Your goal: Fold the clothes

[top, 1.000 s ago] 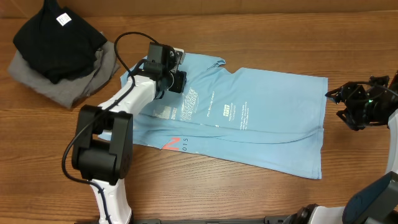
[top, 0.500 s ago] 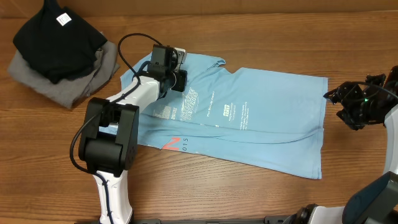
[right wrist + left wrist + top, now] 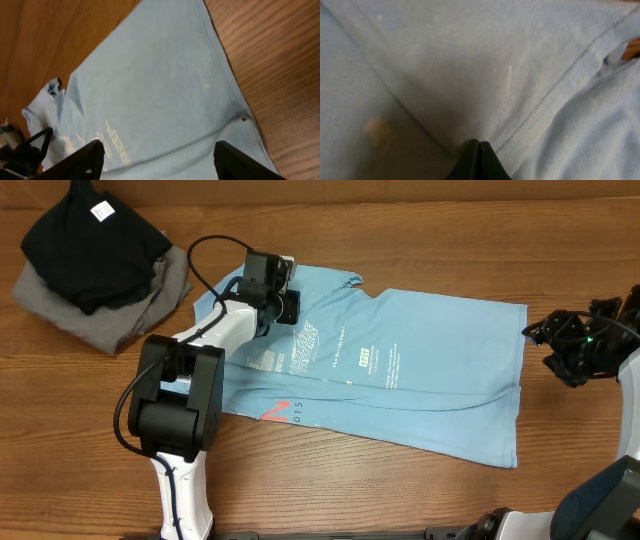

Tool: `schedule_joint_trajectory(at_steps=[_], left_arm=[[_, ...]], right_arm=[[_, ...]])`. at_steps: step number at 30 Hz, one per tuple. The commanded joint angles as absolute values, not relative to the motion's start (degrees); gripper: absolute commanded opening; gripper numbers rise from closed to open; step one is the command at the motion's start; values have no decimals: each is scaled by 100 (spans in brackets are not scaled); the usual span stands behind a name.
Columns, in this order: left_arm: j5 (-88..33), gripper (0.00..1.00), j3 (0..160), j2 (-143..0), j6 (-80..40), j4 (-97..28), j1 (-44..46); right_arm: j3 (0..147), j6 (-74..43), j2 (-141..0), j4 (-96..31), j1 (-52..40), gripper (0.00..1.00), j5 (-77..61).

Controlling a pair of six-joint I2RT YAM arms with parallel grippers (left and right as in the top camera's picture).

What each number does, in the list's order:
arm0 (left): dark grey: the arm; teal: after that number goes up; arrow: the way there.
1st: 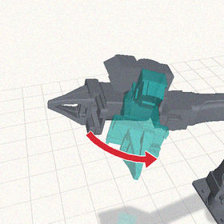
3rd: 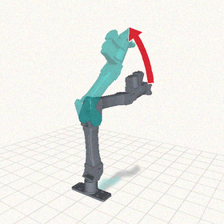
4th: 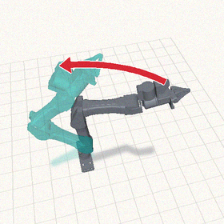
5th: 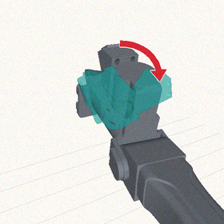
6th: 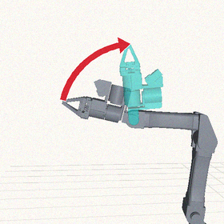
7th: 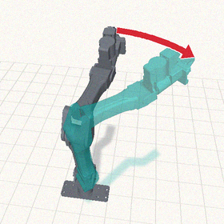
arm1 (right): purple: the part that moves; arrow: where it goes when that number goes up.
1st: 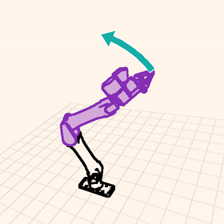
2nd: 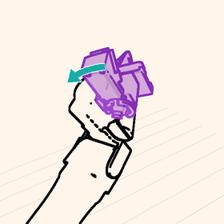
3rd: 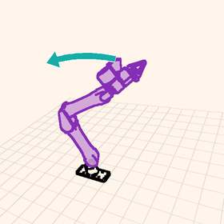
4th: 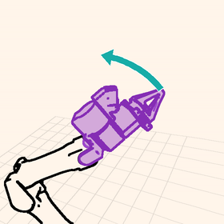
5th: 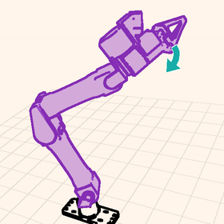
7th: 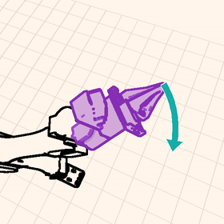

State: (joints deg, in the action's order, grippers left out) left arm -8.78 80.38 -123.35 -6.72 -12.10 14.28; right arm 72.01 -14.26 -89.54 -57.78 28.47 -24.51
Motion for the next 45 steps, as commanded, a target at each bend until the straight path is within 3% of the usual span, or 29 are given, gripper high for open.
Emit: schedule_joint_trajectory(at_steps=[1,10,23,29,41,45], left_arm=[[-904,4,8414,-12309,-945,-1354,1448],[-847,4,9288,-11944,-899,-2521,1343],[-840,4,9435,-11834,-729,-3157,1313],[-840,4,9437,-11393,-727,-3277,1304],[-838,4,9437,-10667,-727,-3669,1297],[-810,4,9437,-10624,-725,-3852,1297]], right_arm=[[7293,-1369,-8938,-5570,2818,73,-2403],[7290,-1846,-8991,-4528,2818,73,-2099],[7290,-1999,-10057,-3328,2818,77,-1763],[7299,-1997,-10814,-2620,2816,67,-1758],[7352,-1953,-11887,-1433,2237,70,-1518],[7347,-1953,-12005,-1131,2091,59,-1389]])
